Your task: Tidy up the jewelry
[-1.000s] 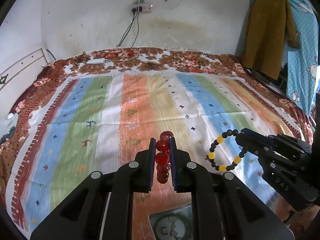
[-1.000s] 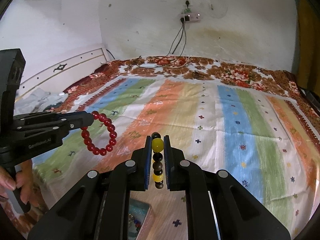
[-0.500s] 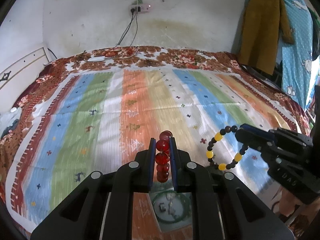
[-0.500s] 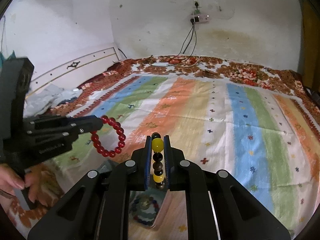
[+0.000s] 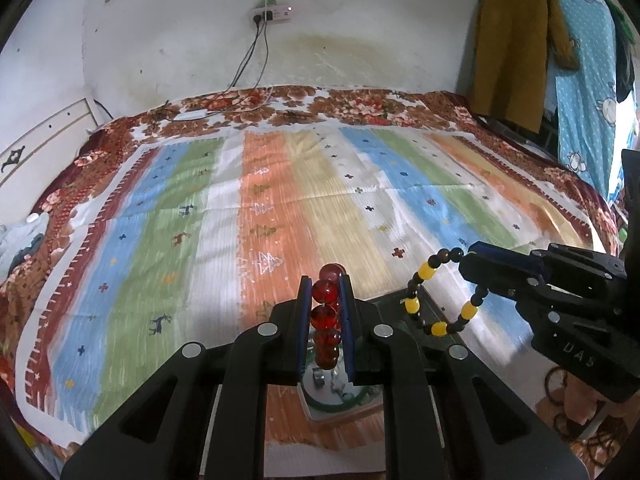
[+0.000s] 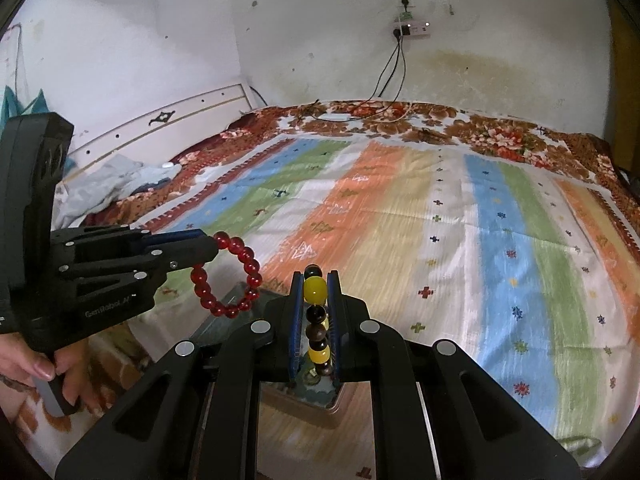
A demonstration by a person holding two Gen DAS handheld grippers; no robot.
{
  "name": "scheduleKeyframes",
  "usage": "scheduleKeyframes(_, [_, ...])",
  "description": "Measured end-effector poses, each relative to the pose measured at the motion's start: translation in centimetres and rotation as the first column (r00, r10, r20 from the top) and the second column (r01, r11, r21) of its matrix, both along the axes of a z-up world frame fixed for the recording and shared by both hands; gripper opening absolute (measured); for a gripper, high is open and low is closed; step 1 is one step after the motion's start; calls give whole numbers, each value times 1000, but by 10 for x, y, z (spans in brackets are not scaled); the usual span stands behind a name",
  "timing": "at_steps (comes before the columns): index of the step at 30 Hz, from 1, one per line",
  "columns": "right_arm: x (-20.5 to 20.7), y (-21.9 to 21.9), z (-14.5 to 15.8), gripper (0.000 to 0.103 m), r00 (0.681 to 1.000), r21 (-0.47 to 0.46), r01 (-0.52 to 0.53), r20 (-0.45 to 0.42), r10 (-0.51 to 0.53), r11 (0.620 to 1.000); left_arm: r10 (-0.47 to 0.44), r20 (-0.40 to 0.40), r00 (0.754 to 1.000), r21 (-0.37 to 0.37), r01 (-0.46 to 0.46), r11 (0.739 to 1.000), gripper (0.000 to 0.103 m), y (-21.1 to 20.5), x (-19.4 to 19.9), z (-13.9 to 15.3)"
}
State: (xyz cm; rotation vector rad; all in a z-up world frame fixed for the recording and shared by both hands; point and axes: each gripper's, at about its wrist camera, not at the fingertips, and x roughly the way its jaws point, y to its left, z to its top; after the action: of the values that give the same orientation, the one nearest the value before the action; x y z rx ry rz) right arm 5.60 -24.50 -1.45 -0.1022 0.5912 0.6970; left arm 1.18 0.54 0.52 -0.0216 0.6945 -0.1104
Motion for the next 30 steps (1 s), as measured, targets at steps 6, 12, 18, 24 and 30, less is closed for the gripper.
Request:
scheduleKeyframes(6, [-9,1,-3,12,1000,-6,-18,-7,18,1000,4,-9,1000,-1,-4,1000,13,-1,-7,-2])
scheduleKeyframes(12, [-12,1,-7,12,999,-13,-20,-31,20,1000,24,-11,1000,-14,-25,1000,18,0,-10,-5])
scheduleKeyframes(18, [-11,-13,-5,32,999,9,8,-32,-8,1000,68,-38,997,-56,-70,996,41,13,-12,-6])
scheduleKeyframes(24, [-16,-25,-4,47,999,17,28,-35,-27,999,70,-83,994,-104,-78,991,45,21,-16,-9])
scheduleKeyframes(30, [-19,-34,-5,58,999,15,31,-40,-30,999,54,-57,997,-65,-58,996,64,13,-31,-8])
